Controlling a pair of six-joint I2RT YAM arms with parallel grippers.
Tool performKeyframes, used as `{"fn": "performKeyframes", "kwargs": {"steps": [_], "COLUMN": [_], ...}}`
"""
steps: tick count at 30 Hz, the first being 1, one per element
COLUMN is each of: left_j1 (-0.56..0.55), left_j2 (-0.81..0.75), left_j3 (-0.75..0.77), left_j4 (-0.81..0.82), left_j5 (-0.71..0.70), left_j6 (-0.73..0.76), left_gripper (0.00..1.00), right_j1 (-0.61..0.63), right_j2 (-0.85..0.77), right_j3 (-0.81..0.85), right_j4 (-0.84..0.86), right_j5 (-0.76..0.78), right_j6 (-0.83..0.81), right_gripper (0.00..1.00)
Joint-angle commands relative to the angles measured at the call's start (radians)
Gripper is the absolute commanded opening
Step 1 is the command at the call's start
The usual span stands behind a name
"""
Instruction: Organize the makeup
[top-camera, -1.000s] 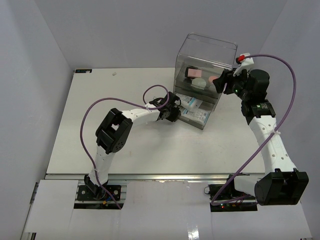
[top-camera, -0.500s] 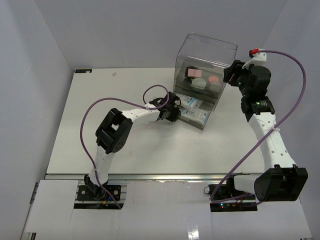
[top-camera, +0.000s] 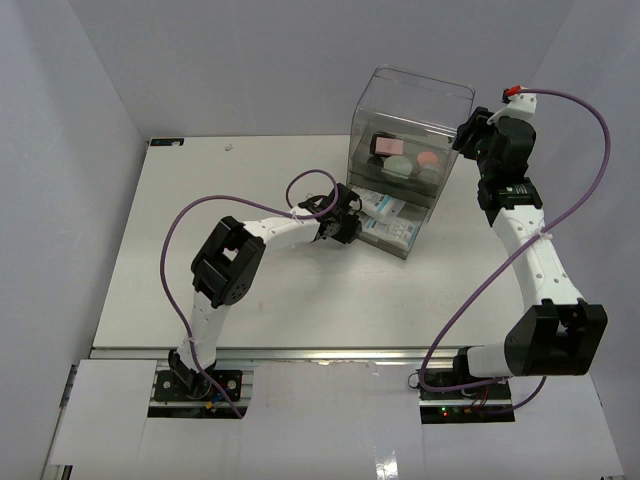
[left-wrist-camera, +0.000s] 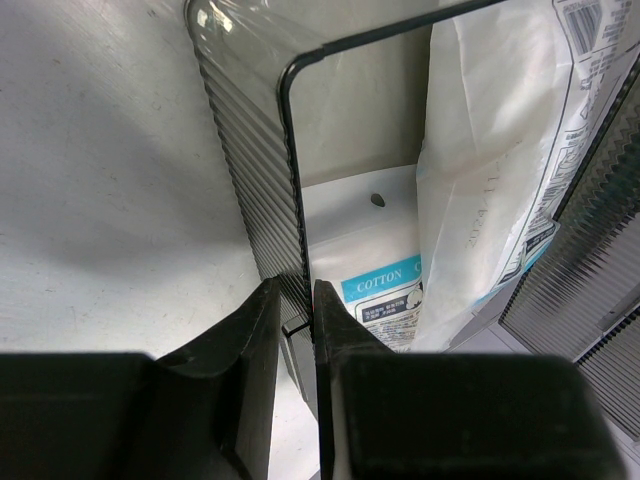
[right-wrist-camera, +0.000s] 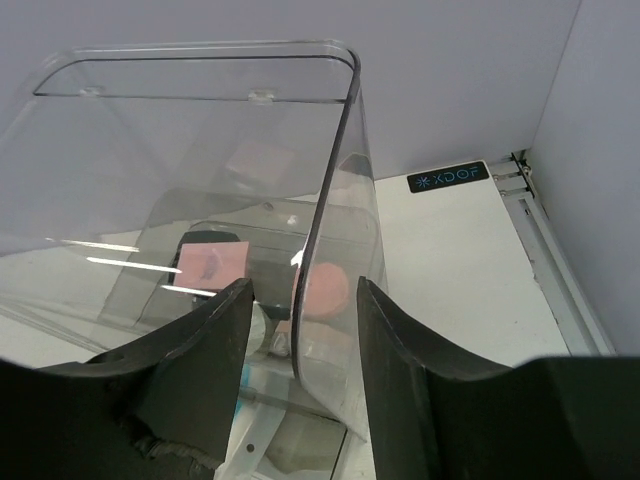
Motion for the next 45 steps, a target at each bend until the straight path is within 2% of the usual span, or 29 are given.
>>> {"fn": "performKeyframes", "kwargs": {"steps": [1, 5, 6, 8, 12, 17, 23, 34, 45], "left_j1": [0.006, 0.007, 0.008, 0.007, 0.009, 0.007, 0.005, -0.015, -0.019], "left_j2": [-0.034, -0.033, -0.031, -0.030, -0.024, -0.016, -0.003, 0.015, 0.079], "left_j3": [0.034, 0.035, 0.037, 0.040, 0.046, 0.070, 0.147, 0.270, 0.301], "left_j4": [0.070, 0.069, 0.069, 0.071, 0.071, 0.061, -0.026, -0.142, -0.094], "left_j5": [-0.016, -0.012, -0.012, -0.009, -0.006, -0.013, -0.042, -0.137, -0.075], "left_j6": [0.001, 0.001, 0.001, 0.001, 0.001, 0.012, 0.033, 0.058, 0.032], "left_gripper": [0.23, 0.23, 0.23, 0.23, 0.23, 0.23, 0.23, 0.22, 0.23], "right_j1": [-0.017, -0.019, -0.019, -0.021, -0.021, -0.019, -0.020, -0.019, -0.016], "right_j2": [0.061, 0.088, 0.094, 0.100, 0.087, 0.052, 0.018, -0.001, -0.038], "right_j3": [0.079, 0.094, 0.094, 0.094, 0.080, 0.041, -0.005, -0.043, -0.100], "right_j4": [0.017, 0.004, 0.003, -0.005, -0.020, -0.034, -0.045, -0.045, -0.026], "right_j5": [0.003, -0.006, -0.011, -0.025, -0.074, -0.144, -0.228, -0.279, -0.312], "right_j6": [0.057, 0.074, 0.077, 0.078, 0.096, 0.130, 0.160, 0.191, 0.197], "right_gripper": [0.48, 0.38, 0.34, 0.17, 0.08, 0.08, 0.08, 0.08, 0.08]}}
